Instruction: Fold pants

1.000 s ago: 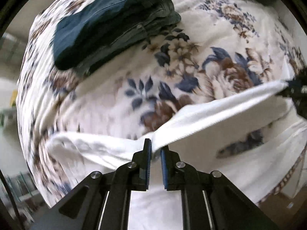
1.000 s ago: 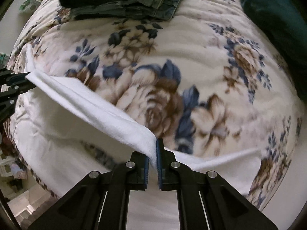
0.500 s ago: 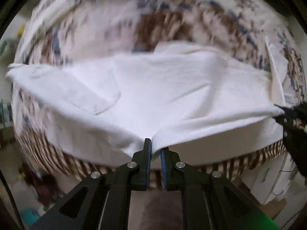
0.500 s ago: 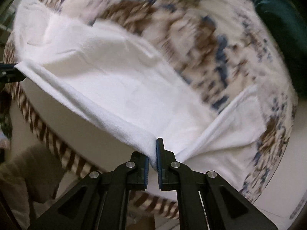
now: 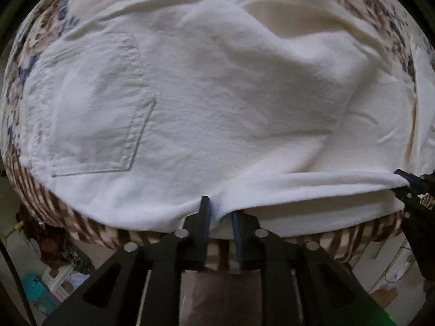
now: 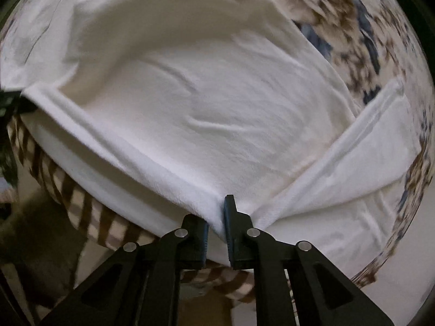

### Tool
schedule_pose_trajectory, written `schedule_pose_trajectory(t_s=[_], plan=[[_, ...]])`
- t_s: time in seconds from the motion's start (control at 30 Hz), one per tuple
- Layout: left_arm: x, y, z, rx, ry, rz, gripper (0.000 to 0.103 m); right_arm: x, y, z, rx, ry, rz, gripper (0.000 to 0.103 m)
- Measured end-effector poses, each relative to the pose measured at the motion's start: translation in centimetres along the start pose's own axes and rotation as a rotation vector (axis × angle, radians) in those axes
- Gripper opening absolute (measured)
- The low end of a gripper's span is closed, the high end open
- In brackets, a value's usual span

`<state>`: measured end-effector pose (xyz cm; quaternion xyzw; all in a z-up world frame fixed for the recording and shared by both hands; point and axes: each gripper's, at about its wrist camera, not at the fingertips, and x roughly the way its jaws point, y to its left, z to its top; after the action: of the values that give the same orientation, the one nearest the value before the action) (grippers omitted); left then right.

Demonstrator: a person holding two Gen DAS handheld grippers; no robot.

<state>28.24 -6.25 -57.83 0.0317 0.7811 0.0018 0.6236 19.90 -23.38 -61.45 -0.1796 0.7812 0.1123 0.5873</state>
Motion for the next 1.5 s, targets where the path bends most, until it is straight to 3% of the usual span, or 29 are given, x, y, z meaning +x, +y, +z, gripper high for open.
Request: schedule_pose_trajectory(t_s=[0.03,0.07,0.1,0.17,0.33,0.47,0.6,0.83,1.03,1.07,1.13,1.2,1.23,1.37,1.5], plan=[[-0.4,0.1,-0.3,-0.007,-0.008,0.001,0.031,-0.2,-0.2,0.0,0.015,0.004,0.014,0.037],[-1.0,0.2,-0.6,-0.014,-0.017,-0.001,0.048,-0.5,-0.4,-0.1,0.040,0.013,0.040,0.072],[-1.3,0.2,-0.8,-0.018,-0.025,0.001,0.074,-0.8,-0.8,-0.3,0.061,0.012,0.077,0.092],[-2.6,0.4,-1.5,-0.020,-0.064,0.026,0.096,-2.0,-1.1,-0.7,0.106,0.002,0.112,0.092],[-4.8,1.0,-2.7,-0.049,-0.127,0.084,0.096,-4.9,-3.4,-1.9,0.243,-0.050,0.101,0.092],[-5.7,0.0,-0.3,-0.069,-0.175,0.129,0.096,-6.4,-7.3,-1.5,0.357,-0.105,0.023,0.092],[-6.1,-1.5,4.2,-0.051,-0.216,0.164,0.096,-5.8,-11.6,1.1,0.445,-0.124,-0.050,0.092],[-5.3,-4.2,7.8,-0.009,-0.239,0.206,0.096,-3.7,-18.0,7.3,0.586,-0.113,-0.134,0.092],[-4.8,-5.2,8.9,0.000,-0.232,0.223,0.096,-0.6,-21.3,9.6,0.689,-0.082,-0.098,0.092],[-4.8,-5.2,9.0,0.002,-0.232,0.226,0.096,-0.4,-21.0,9.7,0.698,-0.071,-0.098,0.090],[-4.8,-5.3,9.0,0.005,-0.226,0.227,0.096,0.5,-21.1,9.9,0.706,-0.061,-0.088,0.075],[-5.0,-5.7,8.7,0.013,-0.222,0.226,0.096,0.6,-21.2,9.4,0.712,-0.066,-0.121,0.015],[-5.1,-5.8,8.6,0.018,-0.219,0.225,0.096,0.4,-21.5,8.6,0.730,-0.083,-0.111,0.007],[-5.3,-6.0,7.9,0.018,-0.190,0.170,0.096,-2.5,-23.8,1.5,0.952,-0.236,0.004,0.005],[-5.9,-7.3,6.8,0.043,-0.196,0.133,0.096,-4.0,-25.5,-8.9,1.261,-0.302,0.130,0.005]])
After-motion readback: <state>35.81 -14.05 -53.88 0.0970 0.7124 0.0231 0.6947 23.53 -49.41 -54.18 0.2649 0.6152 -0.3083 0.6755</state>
